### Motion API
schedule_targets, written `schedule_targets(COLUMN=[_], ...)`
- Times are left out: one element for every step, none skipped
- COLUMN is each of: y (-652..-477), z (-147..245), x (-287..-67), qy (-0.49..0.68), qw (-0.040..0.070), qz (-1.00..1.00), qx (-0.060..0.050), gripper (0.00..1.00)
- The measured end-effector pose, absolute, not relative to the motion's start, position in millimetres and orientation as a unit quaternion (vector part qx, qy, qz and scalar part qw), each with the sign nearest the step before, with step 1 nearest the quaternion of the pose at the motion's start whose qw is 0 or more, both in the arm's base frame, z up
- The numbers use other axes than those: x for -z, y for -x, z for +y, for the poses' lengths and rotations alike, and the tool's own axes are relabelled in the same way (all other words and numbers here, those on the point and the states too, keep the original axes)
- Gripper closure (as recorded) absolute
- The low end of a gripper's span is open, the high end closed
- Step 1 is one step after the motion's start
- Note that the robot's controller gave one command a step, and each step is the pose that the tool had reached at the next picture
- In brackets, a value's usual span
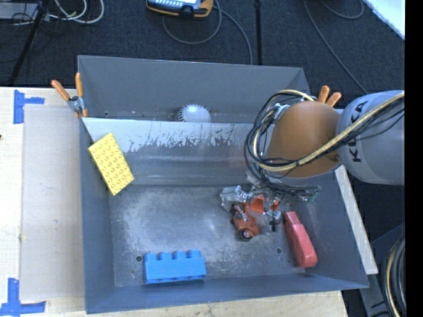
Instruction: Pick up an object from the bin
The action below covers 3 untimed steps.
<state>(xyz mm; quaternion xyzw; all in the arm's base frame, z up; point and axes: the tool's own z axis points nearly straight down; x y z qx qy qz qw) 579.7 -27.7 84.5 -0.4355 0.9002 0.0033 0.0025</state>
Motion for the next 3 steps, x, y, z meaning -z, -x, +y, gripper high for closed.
schedule_targets(y=[-581.7,-603.5,-603.5], z=[-27.5,-8.0,-8.1], x=[-77.0,-70.2,-70.3], qy=[0.407,0.603,0.603], qw=[0.003,0.005,0.005], qz=[0.914,0.798,0.798], qx=[-0.003,-0.004,-0.004], gripper=[0.00,1.00,1.00])
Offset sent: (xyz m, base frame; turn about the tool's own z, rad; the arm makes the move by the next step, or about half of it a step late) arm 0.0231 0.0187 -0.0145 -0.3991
